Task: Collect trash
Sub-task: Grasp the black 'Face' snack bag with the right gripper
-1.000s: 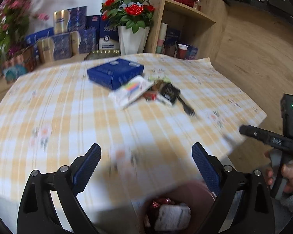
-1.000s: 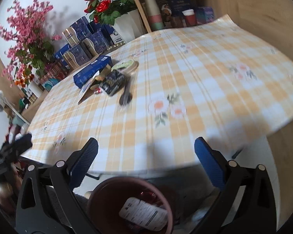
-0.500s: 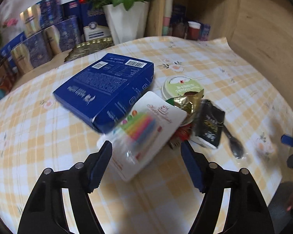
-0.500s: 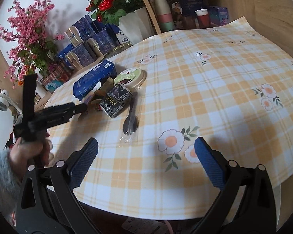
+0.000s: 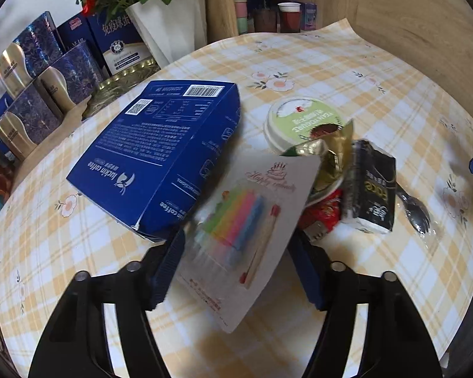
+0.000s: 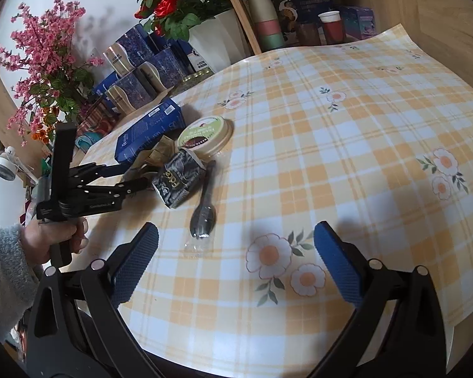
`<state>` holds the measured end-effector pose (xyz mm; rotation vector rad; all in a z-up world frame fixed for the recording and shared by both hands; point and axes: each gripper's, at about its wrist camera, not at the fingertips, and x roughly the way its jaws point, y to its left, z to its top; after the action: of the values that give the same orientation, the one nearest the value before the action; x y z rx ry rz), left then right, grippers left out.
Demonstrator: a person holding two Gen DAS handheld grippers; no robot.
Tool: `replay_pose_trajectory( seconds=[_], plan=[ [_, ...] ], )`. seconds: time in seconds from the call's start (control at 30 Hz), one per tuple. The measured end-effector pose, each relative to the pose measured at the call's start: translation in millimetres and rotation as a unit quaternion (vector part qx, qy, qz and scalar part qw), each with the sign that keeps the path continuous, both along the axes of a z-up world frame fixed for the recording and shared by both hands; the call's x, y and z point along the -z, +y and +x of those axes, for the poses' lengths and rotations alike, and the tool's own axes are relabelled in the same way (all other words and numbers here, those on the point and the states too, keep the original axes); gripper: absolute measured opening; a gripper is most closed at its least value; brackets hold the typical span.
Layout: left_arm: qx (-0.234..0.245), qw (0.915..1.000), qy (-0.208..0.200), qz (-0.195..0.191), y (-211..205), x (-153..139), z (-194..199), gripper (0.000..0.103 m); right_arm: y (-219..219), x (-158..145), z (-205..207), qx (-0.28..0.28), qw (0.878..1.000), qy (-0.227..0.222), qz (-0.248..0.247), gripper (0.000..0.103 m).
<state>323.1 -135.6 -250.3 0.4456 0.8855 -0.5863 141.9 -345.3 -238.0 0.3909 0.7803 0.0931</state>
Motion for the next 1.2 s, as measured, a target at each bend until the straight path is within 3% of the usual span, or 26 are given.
replay_pose_trajectory(
  seconds=[0.17, 0.3, 0.47, 0.63, 0.83, 0.97, 1.03, 1.13, 1.2],
  plan=[
    [-0.003, 0.9984, 0.022, -0.052, 16.4, -15.1, -1.1, 0.031, 10.1, -4.5, 10.0, -0.032, 0.999, 0.000, -0.021, 0.097],
    [-0.008, 0.9964, 0.020, -0.082, 34.9, -29.4, -15.2, 0.013, 28.1, -7.0, 26.3, -0.077, 0.995, 0.007, -0.070, 0.097],
    [-0.041, 0.9887, 0.032, -0.140, 65.6, -45.2, -34.3, 0.013, 56.9, -10.0, 52.8, -0.151, 0.979, 0.003, -0.139, 0.097],
    [-0.068, 0.9755, 0.066, -0.199, 92.8, -51.0, -62.4, 0.013, 85.8, -0.4, 90.8, -0.210, 0.957, 0.020, -0.200, 0.097],
    [-0.090, 0.9597, 0.085, -0.252, 115.5, -53.9, -100.2, 0.013, 103.2, 13.5, 129.6, -0.227, 0.949, 0.054, -0.214, 0.097],
    [-0.107, 0.9491, 0.094, -0.281, 129.2, -51.8, -119.6, 0.013, 106.6, 20.0, 141.5, -0.221, 0.950, 0.073, -0.209, 0.095],
    [-0.114, 0.9443, 0.100, -0.292, 135.0, -49.6, -129.1, 0.013, 106.2, 22.0, 141.8, -0.222, 0.950, 0.082, -0.201, 0.069],
    [-0.112, 0.9438, 0.102, -0.294, 139.2, -49.0, -140.1, 0.013, 103.4, 14.7, 131.3, -0.201, 0.957, 0.058, -0.200, 0.068],
    [-0.111, 0.9420, 0.104, -0.299, 142.4, -49.3, -148.0, 0.013, 95.2, 6.0, 120.2, -0.187, 0.969, 0.035, -0.160, 0.067]
  ],
)
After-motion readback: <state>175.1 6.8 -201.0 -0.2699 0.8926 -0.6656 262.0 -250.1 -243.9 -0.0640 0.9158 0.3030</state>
